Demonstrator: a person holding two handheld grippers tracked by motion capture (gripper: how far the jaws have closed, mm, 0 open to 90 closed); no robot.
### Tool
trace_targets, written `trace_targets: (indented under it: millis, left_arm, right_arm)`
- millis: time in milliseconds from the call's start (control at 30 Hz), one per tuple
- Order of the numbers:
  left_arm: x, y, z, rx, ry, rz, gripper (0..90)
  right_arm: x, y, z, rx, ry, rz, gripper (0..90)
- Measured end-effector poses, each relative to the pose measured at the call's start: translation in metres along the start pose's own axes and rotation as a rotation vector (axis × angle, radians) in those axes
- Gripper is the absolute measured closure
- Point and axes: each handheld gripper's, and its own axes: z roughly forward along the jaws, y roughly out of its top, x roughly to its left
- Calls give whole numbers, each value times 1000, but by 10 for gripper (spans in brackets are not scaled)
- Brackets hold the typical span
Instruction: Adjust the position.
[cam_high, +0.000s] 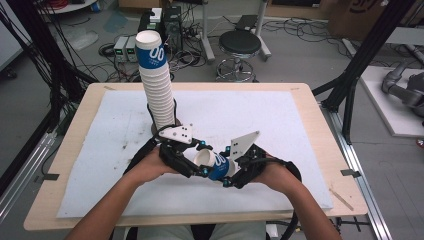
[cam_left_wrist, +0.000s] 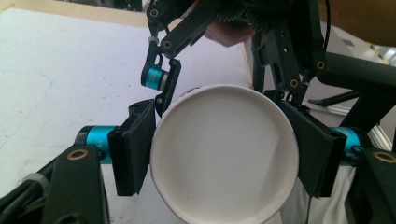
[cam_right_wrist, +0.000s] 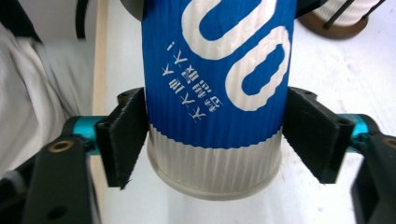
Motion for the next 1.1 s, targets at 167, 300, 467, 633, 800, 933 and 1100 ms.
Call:
trace_targets:
  millis: [167,300,467,633,800,933,1100]
  left_arm:
    - [0,-4,-4,-42,1,-10,300]
    - [1,-8,-8,-75,3,-18,300]
    - [3,-14,-13,-129,22,-25,300]
    - [4,-18,-18,-168,32,-22,300]
    - [3,-21,-21,-201,15,-19,300]
    - [2,-25,-21,-230,5,-21,300]
    - [1,-25,-23,-267,-11,-17,300]
  right_arm:
    - [0,-10,-6,-126,-14,66,210]
    - [-2,-18,-13,-245,-28,139,209]
    - [-2,-30,-19,-355,-25,192,201]
    - [-1,-38,-19,-381,-38,207,201]
    - [1,-46,-16,-417,-39,237,201]
    - [3,-51,-13,-450,-25,251,201]
    - [5,-55,-9,-474,-21,264,201]
